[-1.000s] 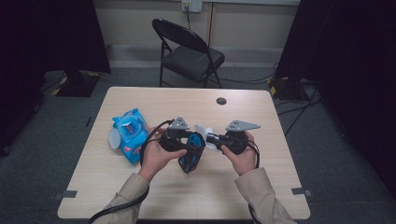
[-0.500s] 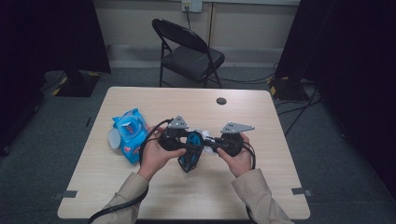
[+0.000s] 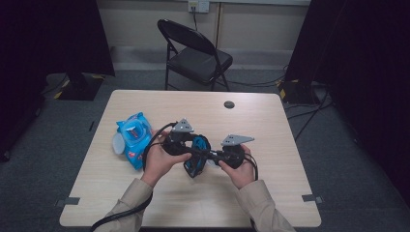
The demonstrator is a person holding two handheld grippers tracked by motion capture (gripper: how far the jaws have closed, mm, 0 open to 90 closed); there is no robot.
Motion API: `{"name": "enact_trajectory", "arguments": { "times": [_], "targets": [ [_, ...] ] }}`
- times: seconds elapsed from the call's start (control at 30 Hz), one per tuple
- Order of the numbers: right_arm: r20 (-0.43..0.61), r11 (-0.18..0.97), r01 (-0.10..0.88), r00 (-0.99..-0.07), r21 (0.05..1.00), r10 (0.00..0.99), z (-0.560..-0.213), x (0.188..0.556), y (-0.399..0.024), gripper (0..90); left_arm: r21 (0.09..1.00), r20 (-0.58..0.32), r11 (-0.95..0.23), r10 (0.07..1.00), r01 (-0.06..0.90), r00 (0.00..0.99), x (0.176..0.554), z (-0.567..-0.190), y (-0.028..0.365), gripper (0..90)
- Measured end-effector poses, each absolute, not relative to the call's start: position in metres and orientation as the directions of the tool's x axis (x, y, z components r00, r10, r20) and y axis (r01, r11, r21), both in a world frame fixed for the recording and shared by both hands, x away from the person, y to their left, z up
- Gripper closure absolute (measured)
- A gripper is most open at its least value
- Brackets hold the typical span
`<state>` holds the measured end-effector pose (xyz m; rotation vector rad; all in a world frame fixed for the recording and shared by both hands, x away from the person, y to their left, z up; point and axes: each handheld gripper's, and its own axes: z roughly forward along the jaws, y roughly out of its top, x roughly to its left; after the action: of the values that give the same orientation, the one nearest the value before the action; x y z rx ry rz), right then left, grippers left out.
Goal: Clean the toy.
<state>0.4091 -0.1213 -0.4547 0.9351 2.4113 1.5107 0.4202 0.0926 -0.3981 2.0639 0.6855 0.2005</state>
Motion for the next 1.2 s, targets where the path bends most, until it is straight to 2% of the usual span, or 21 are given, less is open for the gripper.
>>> {"name": "enact_trajectory", "arguments": {
  "times": [0.57, 0.93, 1.2],
  "targets": [
    [0.184, 0.379, 0.456, -0.800, 0.805, 0.571, -0.485, 0.407, -0.117, 86.4, 0.827, -0.131, -0.399, 0.548, 0.396, 0.826, 0.421, -0.395, 0.099, 26.3],
    [0.142, 0.338, 0.455, -0.743, 0.824, 0.654, -0.467, 0.412, -0.159, 86.3, 0.811, -0.133, -0.414, 0.559, 0.414, 0.819, 0.420, -0.400, 0.104, 26.2],
    [0.149, 0.294, 0.468, -0.703, 0.833, 0.695, -0.465, 0.410, -0.188, 86.2, 0.796, -0.137, -0.427, 0.564, 0.429, 0.815, 0.423, -0.410, 0.098, 26.3]
  ]
}}
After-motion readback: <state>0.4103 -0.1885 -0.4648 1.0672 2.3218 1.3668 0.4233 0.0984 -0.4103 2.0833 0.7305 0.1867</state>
